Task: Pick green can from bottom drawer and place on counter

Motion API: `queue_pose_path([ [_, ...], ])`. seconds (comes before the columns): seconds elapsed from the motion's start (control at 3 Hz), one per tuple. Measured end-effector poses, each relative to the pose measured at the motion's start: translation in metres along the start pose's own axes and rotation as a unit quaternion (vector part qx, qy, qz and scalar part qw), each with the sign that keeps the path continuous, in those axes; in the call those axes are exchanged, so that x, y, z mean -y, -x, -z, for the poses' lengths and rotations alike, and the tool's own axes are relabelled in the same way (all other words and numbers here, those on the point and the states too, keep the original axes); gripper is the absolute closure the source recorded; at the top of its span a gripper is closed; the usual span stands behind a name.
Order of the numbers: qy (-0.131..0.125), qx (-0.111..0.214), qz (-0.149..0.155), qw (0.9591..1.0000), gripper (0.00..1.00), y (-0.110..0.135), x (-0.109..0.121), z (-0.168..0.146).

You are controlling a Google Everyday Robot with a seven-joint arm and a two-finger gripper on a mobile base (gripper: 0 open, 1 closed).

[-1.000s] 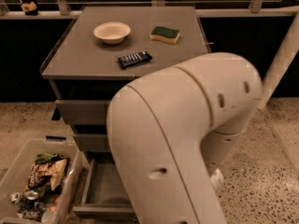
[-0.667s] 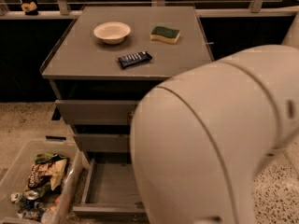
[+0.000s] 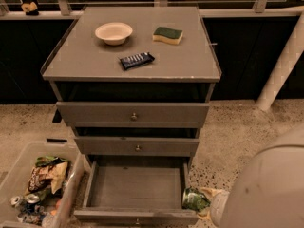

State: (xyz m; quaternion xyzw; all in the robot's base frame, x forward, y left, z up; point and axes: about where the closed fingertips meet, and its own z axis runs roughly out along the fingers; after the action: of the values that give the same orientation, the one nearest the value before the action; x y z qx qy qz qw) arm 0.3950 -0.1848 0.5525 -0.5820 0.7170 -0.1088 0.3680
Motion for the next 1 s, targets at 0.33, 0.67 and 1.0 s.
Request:
queue_pose_path([
  [0.33, -0.003, 0.018, 0.007, 0.9998, 1.0, 0.014, 0.014, -0.003],
  [0.67, -0.042, 0.044, -0.014, 0.9981, 1.0, 0.032, 0.075, -0.002],
  [1.0, -0.073, 0.054, 0.009, 0.9958, 1.0, 0.076, 0.18, 0.0],
])
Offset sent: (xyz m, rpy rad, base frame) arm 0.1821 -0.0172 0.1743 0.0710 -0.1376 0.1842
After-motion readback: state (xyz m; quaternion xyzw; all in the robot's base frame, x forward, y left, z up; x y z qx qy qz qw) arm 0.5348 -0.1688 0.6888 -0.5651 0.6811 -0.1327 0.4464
